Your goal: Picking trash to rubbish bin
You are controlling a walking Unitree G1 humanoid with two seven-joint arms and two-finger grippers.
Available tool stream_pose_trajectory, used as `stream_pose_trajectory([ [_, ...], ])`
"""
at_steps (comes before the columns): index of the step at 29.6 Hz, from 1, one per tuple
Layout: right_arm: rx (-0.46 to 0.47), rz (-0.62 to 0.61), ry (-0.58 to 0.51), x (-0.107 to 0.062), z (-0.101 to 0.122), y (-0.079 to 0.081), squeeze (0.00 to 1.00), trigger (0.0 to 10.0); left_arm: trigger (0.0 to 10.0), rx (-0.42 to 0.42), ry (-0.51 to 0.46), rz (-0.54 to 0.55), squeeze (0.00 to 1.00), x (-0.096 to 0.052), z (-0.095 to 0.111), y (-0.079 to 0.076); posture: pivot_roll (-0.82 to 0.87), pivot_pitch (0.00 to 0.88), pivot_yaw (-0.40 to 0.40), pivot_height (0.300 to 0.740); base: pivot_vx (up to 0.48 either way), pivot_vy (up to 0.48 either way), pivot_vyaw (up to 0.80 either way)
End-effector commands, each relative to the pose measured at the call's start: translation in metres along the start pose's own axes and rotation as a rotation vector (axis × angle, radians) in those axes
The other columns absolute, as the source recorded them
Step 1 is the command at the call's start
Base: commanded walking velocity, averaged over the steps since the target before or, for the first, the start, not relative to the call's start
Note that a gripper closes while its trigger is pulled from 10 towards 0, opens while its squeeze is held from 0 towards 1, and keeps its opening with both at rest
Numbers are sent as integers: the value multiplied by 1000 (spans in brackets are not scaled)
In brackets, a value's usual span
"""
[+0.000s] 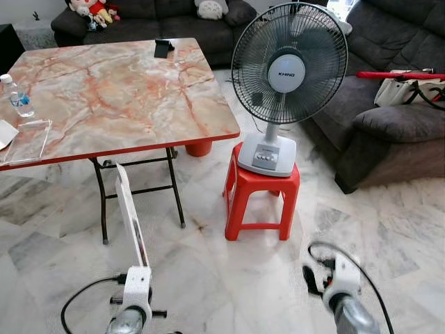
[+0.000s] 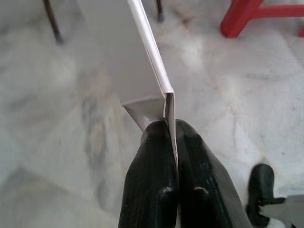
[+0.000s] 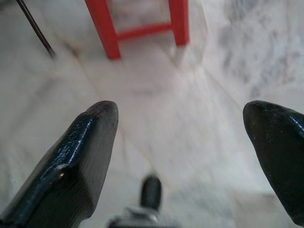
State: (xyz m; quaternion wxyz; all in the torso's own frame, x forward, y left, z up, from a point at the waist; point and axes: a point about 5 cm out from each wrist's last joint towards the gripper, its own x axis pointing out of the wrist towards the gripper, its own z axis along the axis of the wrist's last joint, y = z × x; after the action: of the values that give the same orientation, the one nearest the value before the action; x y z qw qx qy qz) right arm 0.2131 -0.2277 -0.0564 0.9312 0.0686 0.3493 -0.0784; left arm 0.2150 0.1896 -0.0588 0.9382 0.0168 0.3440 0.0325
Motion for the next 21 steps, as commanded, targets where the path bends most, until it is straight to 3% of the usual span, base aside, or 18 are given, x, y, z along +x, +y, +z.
stream_pose_trajectory([
  [1,-2,-11,6,1,1,0,0,10000,10000,-21,39,39,0,-3,-11,6,-9,81,-25,740,0,0,794],
  [2,-2,-17,38,-1,-7,0,0,10000,10000,-64,60,63,0,-4,-16,9,-10,71,-28,740,0,0,800],
  [8,-13,-22,69,-3,-15,0,0,10000,10000,-130,69,89,0,-6,-21,10,-4,64,-29,740,0,0,800],
  [21,-4,-36,74,-4,-17,-3,0,10000,10000,-128,97,92,0,-9,-30,10,-12,50,-29,740,0,0,800],
])
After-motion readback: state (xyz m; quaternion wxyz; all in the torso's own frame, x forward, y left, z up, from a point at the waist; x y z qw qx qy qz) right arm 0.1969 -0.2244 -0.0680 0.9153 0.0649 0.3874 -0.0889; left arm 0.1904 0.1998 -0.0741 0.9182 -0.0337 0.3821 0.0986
